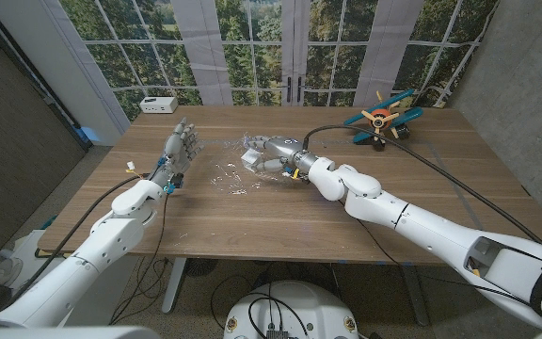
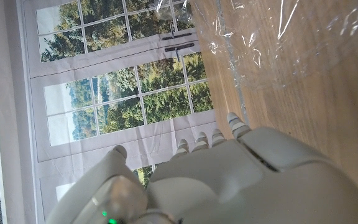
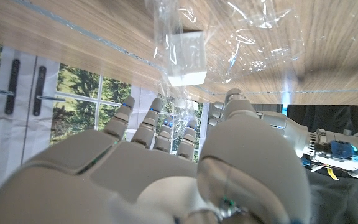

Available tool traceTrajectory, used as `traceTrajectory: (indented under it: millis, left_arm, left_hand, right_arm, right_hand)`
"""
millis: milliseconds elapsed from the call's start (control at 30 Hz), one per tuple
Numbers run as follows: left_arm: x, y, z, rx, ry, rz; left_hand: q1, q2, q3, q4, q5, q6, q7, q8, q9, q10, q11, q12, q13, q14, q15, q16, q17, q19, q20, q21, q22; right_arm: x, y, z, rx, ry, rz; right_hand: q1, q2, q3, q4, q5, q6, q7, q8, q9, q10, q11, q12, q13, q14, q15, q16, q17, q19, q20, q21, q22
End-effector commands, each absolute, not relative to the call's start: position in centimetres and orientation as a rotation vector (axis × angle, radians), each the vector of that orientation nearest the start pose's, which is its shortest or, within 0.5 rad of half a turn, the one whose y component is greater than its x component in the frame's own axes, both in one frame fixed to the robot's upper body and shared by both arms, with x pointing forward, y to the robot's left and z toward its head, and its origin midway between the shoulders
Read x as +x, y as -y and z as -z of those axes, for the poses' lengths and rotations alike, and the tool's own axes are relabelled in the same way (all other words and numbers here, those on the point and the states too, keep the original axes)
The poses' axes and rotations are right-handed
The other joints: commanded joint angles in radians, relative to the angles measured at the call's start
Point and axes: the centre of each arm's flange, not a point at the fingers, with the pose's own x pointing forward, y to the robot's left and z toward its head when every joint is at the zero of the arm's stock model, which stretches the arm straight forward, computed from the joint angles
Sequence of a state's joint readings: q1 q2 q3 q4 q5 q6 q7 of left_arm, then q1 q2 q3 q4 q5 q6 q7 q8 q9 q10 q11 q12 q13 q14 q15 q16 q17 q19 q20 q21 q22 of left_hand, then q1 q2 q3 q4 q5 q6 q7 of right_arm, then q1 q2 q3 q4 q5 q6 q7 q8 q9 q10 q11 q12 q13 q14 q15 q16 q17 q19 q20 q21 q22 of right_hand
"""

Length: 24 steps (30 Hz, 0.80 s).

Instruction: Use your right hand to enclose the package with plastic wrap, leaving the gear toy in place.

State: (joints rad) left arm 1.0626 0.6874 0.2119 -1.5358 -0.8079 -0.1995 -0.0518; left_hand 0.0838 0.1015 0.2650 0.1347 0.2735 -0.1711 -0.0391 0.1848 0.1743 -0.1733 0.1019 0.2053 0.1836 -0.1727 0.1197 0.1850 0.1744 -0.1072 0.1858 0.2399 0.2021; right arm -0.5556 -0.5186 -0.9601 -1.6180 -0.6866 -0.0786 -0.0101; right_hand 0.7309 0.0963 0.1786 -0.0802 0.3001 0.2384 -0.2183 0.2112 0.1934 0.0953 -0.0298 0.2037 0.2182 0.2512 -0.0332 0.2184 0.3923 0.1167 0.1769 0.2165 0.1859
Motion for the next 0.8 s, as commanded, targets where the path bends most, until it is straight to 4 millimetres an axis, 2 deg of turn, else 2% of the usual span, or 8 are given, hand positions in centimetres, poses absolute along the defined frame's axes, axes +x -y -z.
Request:
traceTrajectory:
  millis: [33, 67, 167, 300, 467, 533, 700, 800]
  left_arm:
    - [59.3, -36.3, 5.0, -0.091, 0.548, 0.205]
    - [59.2, -36.4, 5.1, -0.093, 0.548, 0.206]
    - [59.0, -36.8, 5.5, -0.097, 0.548, 0.201]
    - [58.8, -37.2, 5.8, -0.100, 0.550, 0.201]
    - [58.5, -37.8, 6.0, -0.103, 0.555, 0.194]
    - [58.5, -38.0, 6.0, -0.104, 0.554, 0.192]
    - [58.5, -38.3, 6.1, -0.103, 0.560, 0.194]
    - [58.4, -38.6, 5.9, -0.099, 0.568, 0.188]
  left_hand:
    - [0.011, 0.024, 0.006, -0.002, -0.003, -0.075, -0.007, 0.001, 0.004, -0.093, 0.002, -0.002, 0.004, -0.064, 0.002, 0.000, 0.003, -0.002, 0.009, -0.003, 0.003]
    - [0.011, 0.024, 0.006, -0.002, -0.003, -0.075, -0.007, 0.001, 0.004, -0.093, 0.002, -0.002, 0.004, -0.064, 0.003, 0.000, 0.003, -0.003, 0.009, -0.003, 0.003]
    - [0.011, 0.024, 0.007, -0.002, -0.003, -0.074, -0.007, 0.001, 0.004, -0.092, 0.001, -0.001, 0.004, -0.064, 0.003, 0.000, 0.003, -0.004, 0.009, -0.003, 0.003]
    - [0.011, 0.024, 0.007, -0.002, -0.004, -0.072, -0.006, 0.002, 0.004, -0.090, 0.001, -0.001, 0.004, -0.063, 0.003, 0.000, 0.003, -0.003, 0.010, -0.003, 0.003]
    - [0.011, 0.024, 0.007, -0.002, -0.004, -0.072, -0.007, 0.001, 0.004, -0.090, 0.001, -0.001, 0.004, -0.063, 0.004, 0.000, 0.003, -0.003, 0.010, -0.003, 0.003]
    - [0.011, 0.024, 0.007, -0.001, -0.004, -0.072, -0.007, 0.001, 0.004, -0.090, 0.000, -0.001, 0.004, -0.062, 0.003, 0.000, 0.003, -0.002, 0.010, -0.003, 0.003]
    - [0.011, 0.023, 0.007, -0.001, -0.004, -0.072, -0.008, 0.002, 0.004, -0.090, 0.001, -0.001, 0.004, -0.061, 0.003, 0.001, 0.003, -0.002, 0.009, -0.003, 0.003]
    - [0.011, 0.023, 0.007, -0.001, -0.005, -0.072, -0.008, 0.002, 0.004, -0.088, 0.004, 0.000, 0.004, -0.061, 0.002, 0.000, 0.003, -0.002, 0.009, -0.003, 0.003]
  right_arm:
    - [57.9, -0.6, 1.3, -1.690, 0.923, -0.273]
    - [57.7, -0.8, 1.3, -1.716, 0.931, -0.256]
    - [57.4, -1.5, 1.5, -1.786, 0.953, -0.187]
    - [57.6, -2.2, 1.4, -1.838, 0.919, -0.121]
    - [57.7, -2.3, 1.3, -1.800, 0.929, -0.120]
    - [57.4, -2.3, 1.3, -1.769, 0.942, -0.138]
    - [56.6, -2.7, 1.4, -1.664, 0.984, -0.177]
    - [56.0, -3.3, 1.6, -1.638, 1.000, -0.175]
  right_hand:
    - [0.001, -0.003, 0.005, -0.013, -0.003, 0.131, 0.001, 0.039, 0.005, 0.012, -0.005, 0.008, -0.004, 0.000, 0.008, 0.000, -0.012, 0.005, 0.004, 0.001, 0.002]
    - [-0.016, -0.002, 0.003, -0.009, -0.008, 0.222, 0.008, 0.062, 0.003, 0.034, -0.007, 0.014, -0.006, 0.000, 0.004, 0.002, -0.017, 0.007, 0.004, 0.001, 0.002]
    - [-0.027, -0.005, 0.001, -0.010, -0.012, 0.272, 0.017, 0.068, -0.001, 0.057, -0.016, 0.019, -0.007, 0.009, -0.011, 0.007, -0.020, 0.014, -0.003, 0.003, 0.002]
    - [-0.014, 0.006, 0.015, -0.021, -0.012, 0.243, 0.041, 0.044, -0.002, 0.035, -0.013, 0.008, -0.008, -0.003, -0.017, 0.002, -0.023, 0.018, -0.014, 0.003, 0.002]
    - [-0.002, 0.014, 0.025, -0.029, -0.012, 0.231, 0.041, 0.034, -0.002, 0.039, -0.017, 0.009, -0.008, -0.003, -0.022, 0.003, -0.026, 0.019, -0.017, 0.003, 0.002]
    - [0.004, 0.016, 0.033, -0.036, -0.014, 0.234, 0.043, 0.028, -0.002, 0.074, -0.028, 0.020, -0.008, 0.015, -0.029, 0.010, -0.029, 0.032, -0.020, 0.007, 0.002]
    - [-0.009, 0.014, 0.035, -0.035, -0.021, 0.236, 0.053, 0.016, -0.002, 0.167, -0.029, 0.049, -0.007, 0.059, -0.046, 0.028, -0.031, 0.047, -0.025, 0.010, 0.001]
    - [-0.038, -0.002, 0.021, -0.026, -0.027, 0.235, 0.064, 0.010, -0.002, 0.205, -0.023, 0.060, -0.004, 0.092, -0.054, 0.044, -0.027, 0.050, -0.026, 0.009, 0.001]
